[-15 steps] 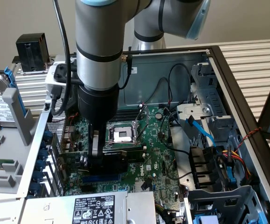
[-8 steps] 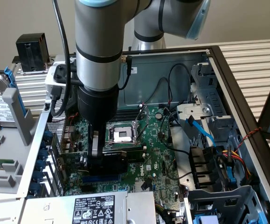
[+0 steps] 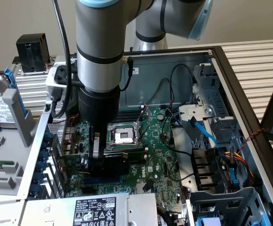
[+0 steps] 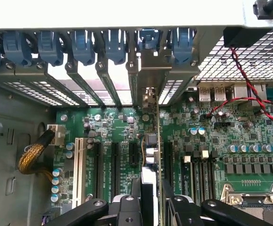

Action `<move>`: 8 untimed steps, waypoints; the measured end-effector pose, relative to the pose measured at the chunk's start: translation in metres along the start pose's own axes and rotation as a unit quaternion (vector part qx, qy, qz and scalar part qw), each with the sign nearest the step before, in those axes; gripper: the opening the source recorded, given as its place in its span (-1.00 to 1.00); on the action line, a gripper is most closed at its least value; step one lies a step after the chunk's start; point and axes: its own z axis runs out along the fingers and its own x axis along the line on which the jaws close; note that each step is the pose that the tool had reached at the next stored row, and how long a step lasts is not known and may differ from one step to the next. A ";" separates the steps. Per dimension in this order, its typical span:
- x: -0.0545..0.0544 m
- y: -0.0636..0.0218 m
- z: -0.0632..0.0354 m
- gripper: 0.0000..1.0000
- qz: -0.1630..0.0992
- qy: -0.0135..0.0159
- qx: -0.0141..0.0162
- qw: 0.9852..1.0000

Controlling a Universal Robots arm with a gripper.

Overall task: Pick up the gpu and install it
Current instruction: 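Insert the gpu into the slot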

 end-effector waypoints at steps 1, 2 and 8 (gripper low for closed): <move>0.000 0.0000 0.0000 -0.45 0.000 0.000 0.000 1.000; 0.000 0.0000 0.0000 -0.45 0.000 0.000 0.000 1.000; 0.000 -0.0001 0.0004 -0.45 0.000 0.001 -0.001 1.000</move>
